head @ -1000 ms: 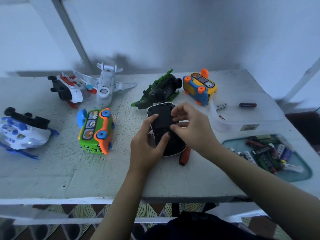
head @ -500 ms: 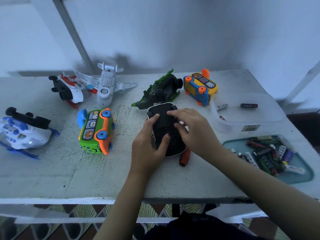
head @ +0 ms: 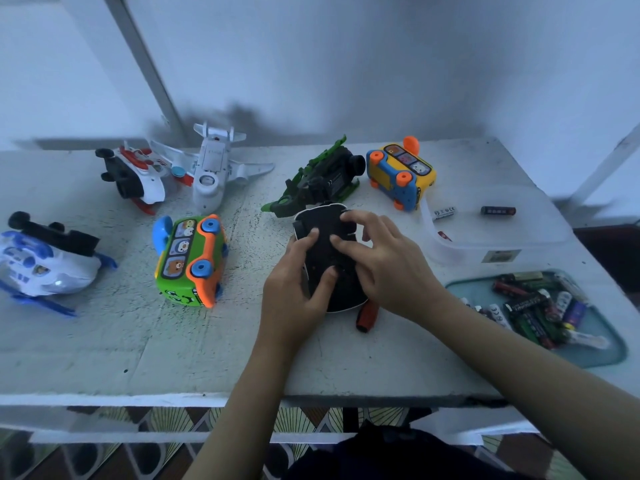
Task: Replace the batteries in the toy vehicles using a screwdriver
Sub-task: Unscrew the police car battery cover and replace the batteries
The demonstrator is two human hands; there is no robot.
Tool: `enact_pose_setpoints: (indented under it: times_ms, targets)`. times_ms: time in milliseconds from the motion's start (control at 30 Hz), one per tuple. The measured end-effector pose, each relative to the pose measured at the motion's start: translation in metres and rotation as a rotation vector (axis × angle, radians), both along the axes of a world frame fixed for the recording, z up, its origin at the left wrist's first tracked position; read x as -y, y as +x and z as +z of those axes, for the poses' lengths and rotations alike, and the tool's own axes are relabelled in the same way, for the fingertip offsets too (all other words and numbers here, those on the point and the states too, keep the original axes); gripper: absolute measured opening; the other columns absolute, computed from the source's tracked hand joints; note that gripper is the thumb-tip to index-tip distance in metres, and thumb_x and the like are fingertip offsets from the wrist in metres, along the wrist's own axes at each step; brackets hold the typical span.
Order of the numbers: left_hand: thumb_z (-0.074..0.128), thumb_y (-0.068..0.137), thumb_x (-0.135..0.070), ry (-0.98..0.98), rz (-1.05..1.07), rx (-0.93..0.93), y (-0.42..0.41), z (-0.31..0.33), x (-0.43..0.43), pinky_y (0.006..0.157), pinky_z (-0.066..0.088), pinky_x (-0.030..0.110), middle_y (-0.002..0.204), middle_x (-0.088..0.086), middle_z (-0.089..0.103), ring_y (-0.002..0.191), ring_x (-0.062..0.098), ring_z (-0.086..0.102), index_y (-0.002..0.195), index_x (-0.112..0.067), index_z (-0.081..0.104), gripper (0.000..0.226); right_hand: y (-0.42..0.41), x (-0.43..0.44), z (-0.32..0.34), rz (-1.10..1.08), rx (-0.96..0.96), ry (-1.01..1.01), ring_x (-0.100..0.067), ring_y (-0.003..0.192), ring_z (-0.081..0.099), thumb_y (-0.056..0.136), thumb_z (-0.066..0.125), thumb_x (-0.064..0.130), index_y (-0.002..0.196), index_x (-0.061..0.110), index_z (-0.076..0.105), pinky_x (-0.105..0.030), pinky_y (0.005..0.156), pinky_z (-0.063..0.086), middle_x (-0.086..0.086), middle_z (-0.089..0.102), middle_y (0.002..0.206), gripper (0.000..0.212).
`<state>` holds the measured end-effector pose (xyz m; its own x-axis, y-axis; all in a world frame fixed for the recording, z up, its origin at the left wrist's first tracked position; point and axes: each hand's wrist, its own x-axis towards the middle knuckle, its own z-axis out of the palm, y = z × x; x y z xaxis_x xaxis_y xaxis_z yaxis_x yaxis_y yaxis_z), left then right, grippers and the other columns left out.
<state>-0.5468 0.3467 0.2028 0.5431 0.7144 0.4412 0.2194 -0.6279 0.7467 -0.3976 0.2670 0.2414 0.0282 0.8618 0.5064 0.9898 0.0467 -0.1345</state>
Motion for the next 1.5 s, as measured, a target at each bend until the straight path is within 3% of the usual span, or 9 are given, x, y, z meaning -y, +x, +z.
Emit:
enact_pose_setpoints:
  times_ms: [267,400,533,667,800,967,1133,1333,1500]
  targets:
    - [0.058,0.087,-0.036,-0.136,-0.051,0.053,0.001,0.003,0.002,0.084,0.048,0.014,0.122,-0.010,0.059,0.110,-0.002,0.057,0.135,-0.033,0.044,0.051,0.013,0.008,0.005,-0.061,-0.109,-0.029,-0.017,0.083,0.049,0.078,0.042,0.011,0.117,0.018,0.067,-0.022,0.060,0.039,-0.011,0.054,0.123,0.047]
    - [0.063,0.079,-0.047,-0.147,-0.092,-0.001,-0.002,0.002,0.002,0.081,0.049,0.013,0.123,-0.004,0.058,0.108,0.004,0.059,0.140,-0.033,0.040,0.067,0.041,0.011,0.024,-0.249,-0.165,0.118,-0.024,0.087,0.054,0.076,0.056,-0.006,0.112,0.012,0.065,-0.029,0.063,0.045,-0.009,0.062,0.104,0.040]
    - [0.072,0.073,-0.052,-0.149,-0.115,-0.058,-0.003,-0.001,0.001,0.094,0.053,0.038,0.137,-0.001,0.051,0.127,0.018,0.052,0.145,-0.038,0.031,0.084,0.079,0.021,0.041,-0.501,-0.292,-0.004,-0.025,0.084,0.055,0.088,0.058,0.017,0.098,0.012,0.061,-0.028,0.066,0.034,-0.003,0.065,0.090,0.012]
    - [0.074,0.071,-0.051,-0.132,-0.108,-0.058,-0.003,0.002,0.003,0.087,0.056,0.033,0.132,-0.008,0.053,0.118,0.008,0.056,0.144,-0.037,0.031,0.086,0.088,0.031,0.049,-0.550,-0.461,-0.342,-0.016,0.076,0.057,0.083,0.069,0.042,0.081,0.012,0.065,-0.027,0.060,0.038,0.002,0.063,0.079,0.030]
    - [0.074,0.070,-0.051,-0.149,-0.106,-0.058,-0.003,0.003,0.003,0.086,0.057,0.033,0.130,-0.009,0.055,0.115,0.007,0.057,0.143,-0.039,0.032,0.085,0.087,0.038,0.047,-0.565,-0.539,-0.373,-0.003,0.060,0.051,0.079,0.074,0.032,0.067,0.012,0.067,-0.022,0.053,0.038,0.009,0.060,0.068,0.024]
    - [0.075,0.067,-0.053,-0.189,-0.120,-0.051,-0.002,0.006,0.003,0.084,0.058,0.035,0.126,-0.014,0.056,0.109,0.005,0.061,0.140,-0.040,0.035,0.084,0.088,0.042,0.049,-0.628,-0.489,-0.358,-0.016,0.064,0.057,0.077,0.071,0.020,0.065,0.003,0.070,-0.031,0.063,0.048,-0.007,0.067,0.067,0.021]
    - [0.086,0.070,-0.031,-0.142,-0.123,-0.070,0.004,0.014,0.002,0.075,0.044,0.002,0.121,-0.007,0.058,0.101,-0.017,0.054,0.140,-0.022,0.043,0.084,0.089,0.049,0.050,-0.636,-0.493,-0.370,-0.012,0.060,0.053,0.078,0.070,0.017,0.064,0.004,0.069,-0.024,0.057,0.040,-0.001,0.063,0.062,0.019]
    - [0.086,0.070,-0.018,-0.204,-0.169,-0.022,0.015,0.012,0.002,0.082,0.044,0.002,0.124,-0.001,0.058,0.112,0.002,0.058,0.138,-0.021,0.045,0.080,0.091,0.055,0.050,-0.647,-0.522,-0.412,-0.015,0.061,0.056,0.077,0.070,0.018,0.059,0.009,0.066,-0.025,0.057,0.042,-0.002,0.065,0.062,0.020]
    - [0.085,0.070,-0.022,-0.251,-0.219,-0.005,0.026,0.012,-0.003,0.083,0.045,0.004,0.125,0.000,0.058,0.116,0.008,0.057,0.138,-0.023,0.044,0.079,0.095,0.048,0.058,-0.631,-0.458,-0.456,-0.009,0.064,0.051,0.085,0.065,0.044,0.067,0.018,0.061,-0.027,0.060,0.039,0.007,0.058,0.065,0.032]
